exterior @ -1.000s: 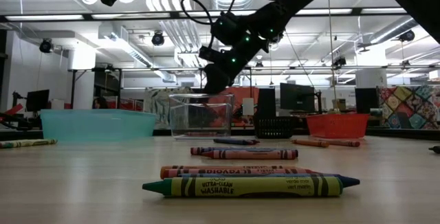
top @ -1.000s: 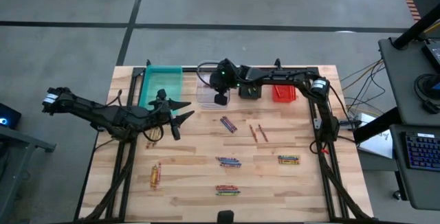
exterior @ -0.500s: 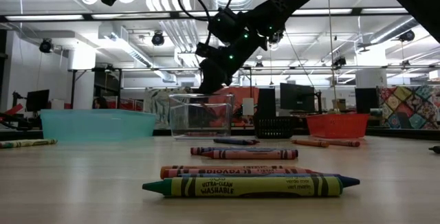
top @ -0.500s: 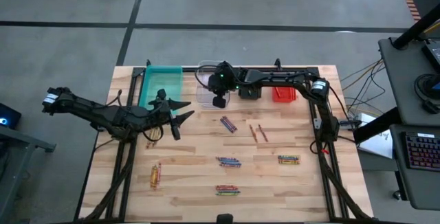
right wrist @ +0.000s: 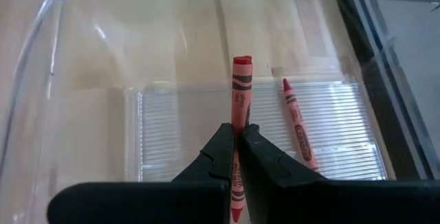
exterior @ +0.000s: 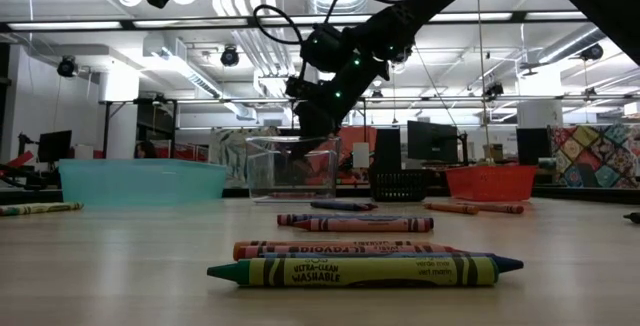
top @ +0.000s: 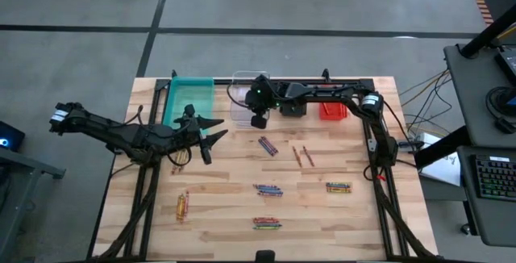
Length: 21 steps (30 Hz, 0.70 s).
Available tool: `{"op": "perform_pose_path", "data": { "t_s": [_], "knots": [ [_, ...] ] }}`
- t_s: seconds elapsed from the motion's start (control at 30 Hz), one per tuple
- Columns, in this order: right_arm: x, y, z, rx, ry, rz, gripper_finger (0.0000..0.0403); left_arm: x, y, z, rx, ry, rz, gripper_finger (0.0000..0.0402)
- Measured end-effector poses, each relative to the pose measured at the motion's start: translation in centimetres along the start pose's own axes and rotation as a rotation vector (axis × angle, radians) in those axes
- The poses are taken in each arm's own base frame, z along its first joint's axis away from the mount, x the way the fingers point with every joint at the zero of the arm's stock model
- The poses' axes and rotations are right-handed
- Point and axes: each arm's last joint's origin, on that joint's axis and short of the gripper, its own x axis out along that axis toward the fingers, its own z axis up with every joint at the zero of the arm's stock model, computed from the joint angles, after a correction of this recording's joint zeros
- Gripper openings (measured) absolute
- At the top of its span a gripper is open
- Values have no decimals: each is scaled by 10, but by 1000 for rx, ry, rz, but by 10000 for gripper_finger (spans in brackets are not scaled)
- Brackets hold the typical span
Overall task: Sort crayons
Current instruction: Put the red crayon into the transparent bin, then put the orange crayon into the orange bin
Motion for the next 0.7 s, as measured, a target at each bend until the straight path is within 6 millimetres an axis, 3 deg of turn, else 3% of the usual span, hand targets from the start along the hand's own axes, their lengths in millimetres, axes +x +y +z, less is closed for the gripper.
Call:
{"op": "perform_pose_path", "data": {
  "t_s": [0.23, 0.57, 0.7],
  "knots": [
    [0, 0, 0, 10, 0, 0, 12, 0, 0, 0, 0, 1, 0, 149],
    [0, 0, 0, 26, 0, 0, 61, 0, 0, 0, 3, 3, 0, 149],
    [0, 0, 0, 24, -1, 0, 64, 0, 0, 0, 2, 3, 0, 149]
  ]
}}
